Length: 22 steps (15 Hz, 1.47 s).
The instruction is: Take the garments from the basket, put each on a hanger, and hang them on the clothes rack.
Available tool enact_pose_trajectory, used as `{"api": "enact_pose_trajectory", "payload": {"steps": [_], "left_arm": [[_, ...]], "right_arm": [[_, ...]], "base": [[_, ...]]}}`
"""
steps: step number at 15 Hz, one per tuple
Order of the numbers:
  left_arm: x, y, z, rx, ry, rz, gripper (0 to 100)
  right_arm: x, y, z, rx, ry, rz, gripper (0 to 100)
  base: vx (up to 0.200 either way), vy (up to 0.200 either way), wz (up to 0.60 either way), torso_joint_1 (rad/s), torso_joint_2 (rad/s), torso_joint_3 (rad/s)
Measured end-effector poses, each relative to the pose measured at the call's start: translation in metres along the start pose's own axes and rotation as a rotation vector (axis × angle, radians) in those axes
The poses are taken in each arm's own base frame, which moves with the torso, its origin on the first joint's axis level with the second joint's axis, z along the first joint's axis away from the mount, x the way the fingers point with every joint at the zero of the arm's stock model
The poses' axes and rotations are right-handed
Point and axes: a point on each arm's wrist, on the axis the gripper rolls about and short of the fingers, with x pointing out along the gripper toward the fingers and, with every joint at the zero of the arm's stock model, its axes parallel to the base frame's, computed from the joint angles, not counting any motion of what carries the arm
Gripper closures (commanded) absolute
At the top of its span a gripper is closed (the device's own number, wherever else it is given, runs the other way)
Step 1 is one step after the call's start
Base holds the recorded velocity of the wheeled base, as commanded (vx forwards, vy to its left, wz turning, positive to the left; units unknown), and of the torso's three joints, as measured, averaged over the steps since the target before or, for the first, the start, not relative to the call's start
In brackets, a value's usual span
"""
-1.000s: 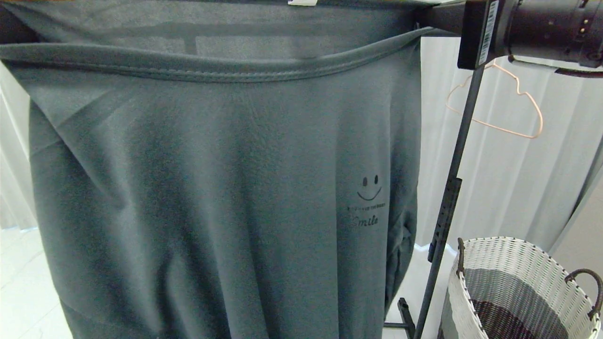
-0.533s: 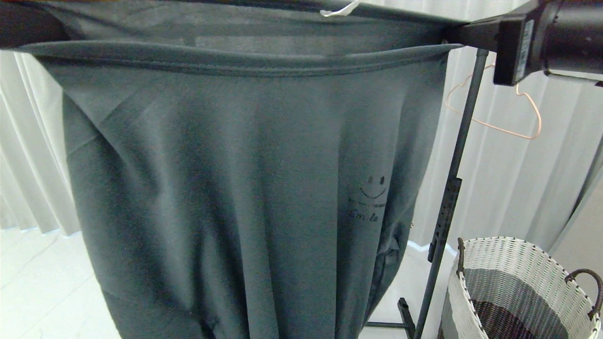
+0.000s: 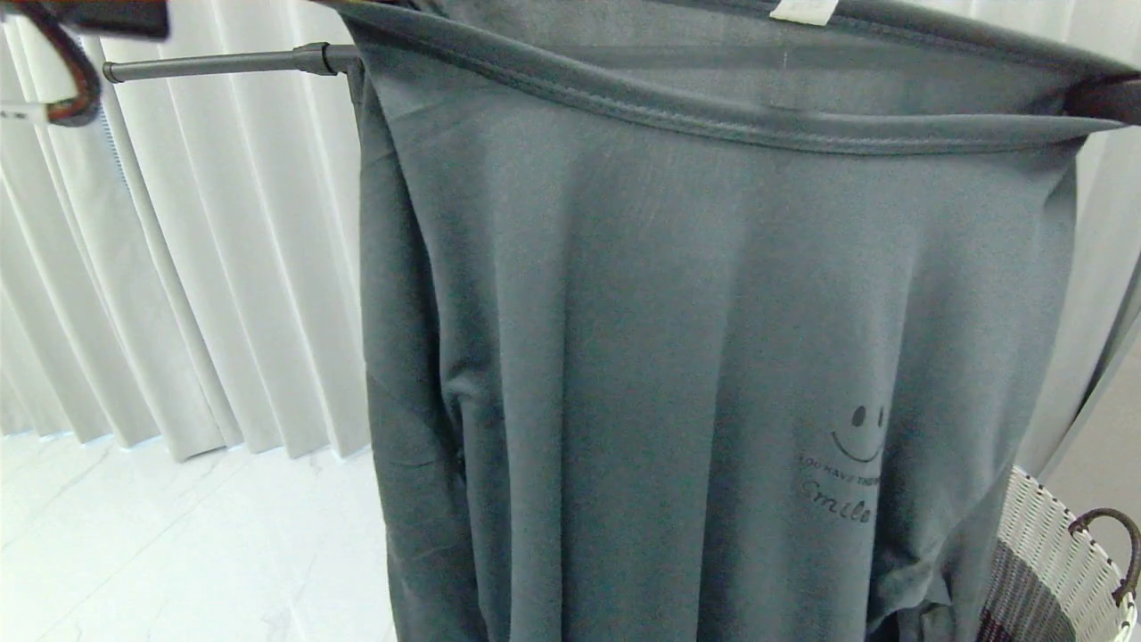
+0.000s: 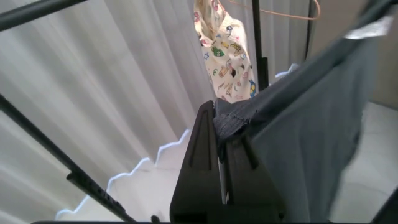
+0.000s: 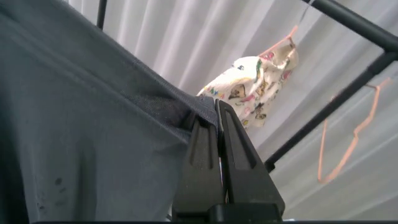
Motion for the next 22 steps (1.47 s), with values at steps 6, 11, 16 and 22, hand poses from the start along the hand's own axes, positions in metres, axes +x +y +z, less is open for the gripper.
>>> {"api": "enact_pose_trajectory", "payload": {"steps": [6, 11, 16, 22], "left_arm": [[0.015, -0.001, -0.002, -0.001, 0.024, 0.002, 100], [0.017, -0.004, 0.001, 0.0, 0.001, -0.009, 100], [0.016, -0.006, 0.001, 0.009, -0.001, -0.008, 100], [0.029, -0.01, -0.003, 0.024, 0.055, 0.109, 100]], "right_arm": [[-0.014, -0.005, -0.008, 0.016, 0.004, -0.035, 100], [-0.019, -0.007, -0.011, 0.02, 0.012, -0.053, 0], [-0.03, -0.005, -0.023, 0.01, 0.045, -0.046, 0], [-0.066, -0.005, -0.039, 0.027, 0.013, -0.03, 0]], "base": [[0.0, 0.0, 0.0, 0.0, 0.0, 0.0], [0.0, 0.0, 0.0, 0.0, 0.0, 0.0], [0.0, 0.0, 0.0, 0.0, 0.0, 0.0], [0.0, 0.0, 0.0, 0.0, 0.0, 0.0]]}}
